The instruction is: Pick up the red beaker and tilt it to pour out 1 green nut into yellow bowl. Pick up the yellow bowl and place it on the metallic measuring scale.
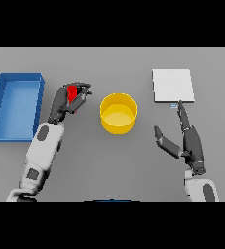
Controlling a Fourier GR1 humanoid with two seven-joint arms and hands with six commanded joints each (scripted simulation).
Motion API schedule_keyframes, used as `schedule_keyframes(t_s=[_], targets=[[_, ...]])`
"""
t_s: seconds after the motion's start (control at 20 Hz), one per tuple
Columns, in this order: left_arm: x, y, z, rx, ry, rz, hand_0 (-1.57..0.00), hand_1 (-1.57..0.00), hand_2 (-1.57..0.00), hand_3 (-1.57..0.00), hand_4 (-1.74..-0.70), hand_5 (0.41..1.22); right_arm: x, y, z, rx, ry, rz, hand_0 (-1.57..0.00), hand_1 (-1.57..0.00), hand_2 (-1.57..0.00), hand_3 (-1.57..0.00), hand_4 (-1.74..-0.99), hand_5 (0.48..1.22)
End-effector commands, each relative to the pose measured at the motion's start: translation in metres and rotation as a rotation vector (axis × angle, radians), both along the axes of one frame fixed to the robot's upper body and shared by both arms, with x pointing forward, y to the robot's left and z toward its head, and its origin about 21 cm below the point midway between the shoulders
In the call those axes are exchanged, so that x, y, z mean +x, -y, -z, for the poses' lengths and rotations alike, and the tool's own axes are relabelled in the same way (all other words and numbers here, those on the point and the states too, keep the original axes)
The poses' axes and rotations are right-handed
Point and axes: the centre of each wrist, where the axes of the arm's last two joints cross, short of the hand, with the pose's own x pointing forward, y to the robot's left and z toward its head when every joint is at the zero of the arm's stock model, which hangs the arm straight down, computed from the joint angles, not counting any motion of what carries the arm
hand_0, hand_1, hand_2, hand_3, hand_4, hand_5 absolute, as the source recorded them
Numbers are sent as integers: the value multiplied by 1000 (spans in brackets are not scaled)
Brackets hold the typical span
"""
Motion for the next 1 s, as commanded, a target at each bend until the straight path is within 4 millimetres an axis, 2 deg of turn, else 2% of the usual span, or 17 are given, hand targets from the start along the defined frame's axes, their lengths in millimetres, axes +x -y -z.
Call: schedule_keyframes(t_s=[0.0,0.15,0.3,0.55,0.65,0.8,0.95], targets=[[-1,0,0,22,1,2,-1199,-1214,-1228,-1093,-1571,1106,1,2,-2,2,2,5,1,1,1,1,-1250,643],[-4,0,1,18,-7,10,-1380,-1388,-1395,-1326,-1505,1162,0,-2,1,10,2,1,1,1,1,1,-1257,645],[-3,1,-6,-20,21,-20,-1473,-1477,-1481,-1446,-1620,1140,-3,6,0,12,11,5,1,1,1,1,-1260,643],[-3,2,-25,-58,94,-47,-1539,-1540,-1542,-1530,-1701,1114,-1,4,-4,-7,30,-4,1,1,1,1,-1259,649],[0,3,-41,-10,131,-23,-1551,-1551,-1552,-1545,-1716,1114,-3,3,-1,-7,18,-4,1,1,1,1,-1263,654],[7,9,-65,160,132,55,-1561,-1561,-1561,-1558,-1728,1121,0,0,-6,-22,27,-13,1,1,1,1,-1257,663],[4,10,-72,312,120,119,-1564,-1565,-1565,-1562,-1733,1122,-2,0,-3,-45,18,0,1,1,1,1,-1256,674]])
